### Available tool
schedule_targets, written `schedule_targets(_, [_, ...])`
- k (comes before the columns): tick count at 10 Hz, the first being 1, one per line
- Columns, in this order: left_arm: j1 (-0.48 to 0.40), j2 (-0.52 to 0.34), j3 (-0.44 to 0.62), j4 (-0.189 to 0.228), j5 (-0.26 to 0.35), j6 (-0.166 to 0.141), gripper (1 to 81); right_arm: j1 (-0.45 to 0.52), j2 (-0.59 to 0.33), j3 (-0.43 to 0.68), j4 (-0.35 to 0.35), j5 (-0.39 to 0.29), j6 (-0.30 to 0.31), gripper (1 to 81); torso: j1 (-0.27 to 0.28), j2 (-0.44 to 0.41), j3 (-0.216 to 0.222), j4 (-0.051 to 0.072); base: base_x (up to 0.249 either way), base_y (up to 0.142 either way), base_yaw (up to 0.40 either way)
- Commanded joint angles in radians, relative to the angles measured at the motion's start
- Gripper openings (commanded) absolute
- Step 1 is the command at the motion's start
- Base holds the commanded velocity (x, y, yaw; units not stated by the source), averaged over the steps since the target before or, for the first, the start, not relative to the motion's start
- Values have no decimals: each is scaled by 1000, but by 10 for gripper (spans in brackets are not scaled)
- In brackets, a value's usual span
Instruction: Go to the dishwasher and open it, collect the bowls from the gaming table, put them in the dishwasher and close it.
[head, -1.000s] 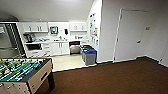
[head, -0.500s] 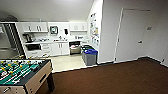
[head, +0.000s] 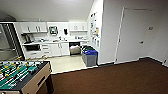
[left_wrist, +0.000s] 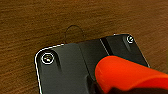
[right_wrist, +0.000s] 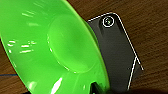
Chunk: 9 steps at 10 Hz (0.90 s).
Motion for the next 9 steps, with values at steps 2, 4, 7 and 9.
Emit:
schedule_targets(2, [-57, -12, 2, 5, 24, 0, 10, 48, 0, 7, -21, -50, -7, 10, 0, 0, 0, 0, 133, 0, 0])
schedule_targets(4, [-57, -12, 2, 7, 24, 0, 10, 47, 0, 7, -21, -50, -7, 10, 0, 0, 0, 0, 136, 0, 0])
schedule_targets(7, [-57, -12, 2, 5, 24, 0, 10, 48, -1, 7, -21, -50, -7, 10, 0, 0, 0, 0, 137, 0, 0])
schedule_targets(9, [-57, -12, 2, 5, 24, 2, 10, 47, -1, 7, -21, -50, -7, 10, 0, 0, 0, 0, 136, 0, 0])
